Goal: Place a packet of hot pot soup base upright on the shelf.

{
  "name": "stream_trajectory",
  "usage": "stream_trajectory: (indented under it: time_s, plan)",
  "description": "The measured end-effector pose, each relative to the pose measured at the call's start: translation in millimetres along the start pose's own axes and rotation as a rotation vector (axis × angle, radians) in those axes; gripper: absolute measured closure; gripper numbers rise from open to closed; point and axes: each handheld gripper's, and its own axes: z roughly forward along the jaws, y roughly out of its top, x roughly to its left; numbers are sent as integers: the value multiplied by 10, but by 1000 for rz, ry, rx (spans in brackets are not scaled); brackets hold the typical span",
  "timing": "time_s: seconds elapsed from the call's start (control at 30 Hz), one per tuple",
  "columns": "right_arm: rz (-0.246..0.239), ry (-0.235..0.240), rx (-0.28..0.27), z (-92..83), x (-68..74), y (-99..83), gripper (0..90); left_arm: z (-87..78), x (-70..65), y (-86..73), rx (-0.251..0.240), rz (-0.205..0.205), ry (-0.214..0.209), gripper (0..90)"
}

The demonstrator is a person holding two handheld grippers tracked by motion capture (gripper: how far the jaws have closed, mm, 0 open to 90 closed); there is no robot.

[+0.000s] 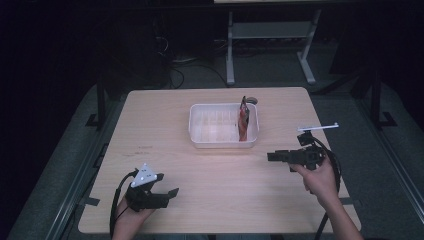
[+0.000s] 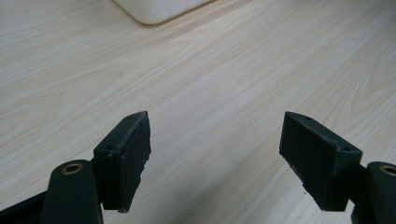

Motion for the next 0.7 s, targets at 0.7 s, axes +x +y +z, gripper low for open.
stream_trajectory:
  time_s: [0.7]
  plan:
    - [9,-13,32,12,-165,-416,471,9,6,-5,8,4,0,242]
